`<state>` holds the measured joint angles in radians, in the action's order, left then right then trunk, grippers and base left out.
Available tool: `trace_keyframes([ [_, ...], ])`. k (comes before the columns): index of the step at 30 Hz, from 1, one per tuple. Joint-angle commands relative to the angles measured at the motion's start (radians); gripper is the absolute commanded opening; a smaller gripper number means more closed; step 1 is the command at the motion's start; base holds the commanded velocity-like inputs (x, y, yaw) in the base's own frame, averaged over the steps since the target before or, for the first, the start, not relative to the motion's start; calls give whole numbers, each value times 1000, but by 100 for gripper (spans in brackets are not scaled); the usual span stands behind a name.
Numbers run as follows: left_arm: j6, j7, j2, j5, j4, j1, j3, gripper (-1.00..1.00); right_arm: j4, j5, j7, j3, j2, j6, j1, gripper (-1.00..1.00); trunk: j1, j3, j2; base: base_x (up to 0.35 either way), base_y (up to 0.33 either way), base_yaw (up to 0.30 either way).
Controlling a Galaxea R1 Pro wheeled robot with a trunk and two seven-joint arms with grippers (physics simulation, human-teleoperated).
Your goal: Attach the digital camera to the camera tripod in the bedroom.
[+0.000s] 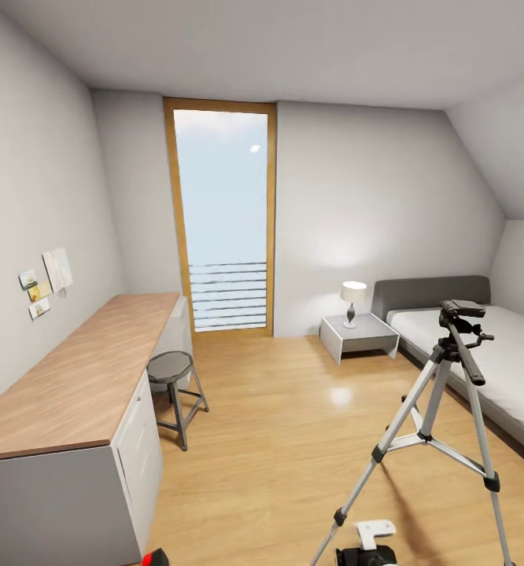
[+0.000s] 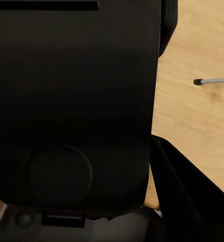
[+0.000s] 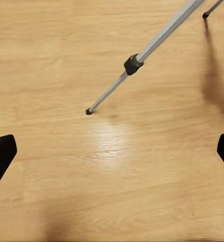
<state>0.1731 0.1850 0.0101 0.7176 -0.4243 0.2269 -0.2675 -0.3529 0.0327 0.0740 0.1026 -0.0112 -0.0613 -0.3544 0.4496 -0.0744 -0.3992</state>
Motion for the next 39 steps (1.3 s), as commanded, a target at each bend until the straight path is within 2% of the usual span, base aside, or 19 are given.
trace_keyframes([
  [1, -3, 6, 3, 13, 3, 0, -6, -100, -2, 9, 7, 3, 6, -11, 0, 100, 0, 0, -1, 0, 0, 0],
  [9, -50, 2, 1, 76, 50, 0, -9, -100, -31, 53, 8, -43, 52, -17, 0, 100, 0, 0, -1, 0, 0, 0],
  [10, -108, 2, 2, 97, 282, 0, -9, -100, -47, 96, 9, -121, 133, -13, 0, 100, 0, 0, -1, 0, 0, 0],
  [17, -109, 3, 3, 105, 289, 0, -8, -100, -68, 112, 13, -145, 136, 6, 0, 100, 0, 0, -1, 0, 0, 0],
  [21, -108, 4, 1, 106, 290, 0, -8, -100, -86, 120, 11, -153, 151, -51, -10, 100, 0, 0, -1, 0, 0, 0],
  [22, -109, 4, 1, 106, 291, 0, -8, -100, -92, 129, 10, -159, 157, -80, -20, 100, 0, 0, -1, 0, 0, 0],
  [23, -109, 4, 2, 106, 291, 0, -8, -100, -101, 156, 12, -172, 164, -115, -42, 100, 0, 0, -1, 0, 0, 0],
  [26, -108, 4, 2, 106, 291, 0, -8, -100, -110, 183, 16, -183, 161, -135, -57, 100, 0, 0, -1, 0, 0, 0],
  [29, -109, 4, 1, 103, 291, 0, -9, -100, -118, 187, 20, -185, 164, -149, -61, 100, 0, 0, -1, 0, 0, 0],
  [35, -108, 4, 1, 101, 291, 0, -9, -100, -224, 192, 46, -204, 168, -247, -132, 100, 0, 0, -1, 0, 0, 0],
  [39, -108, 4, 2, 100, 291, 0, -9, -100, -368, 207, 46, -258, 160, -291, -151, 100, 0, 0, -1, 0, 0, 0],
])
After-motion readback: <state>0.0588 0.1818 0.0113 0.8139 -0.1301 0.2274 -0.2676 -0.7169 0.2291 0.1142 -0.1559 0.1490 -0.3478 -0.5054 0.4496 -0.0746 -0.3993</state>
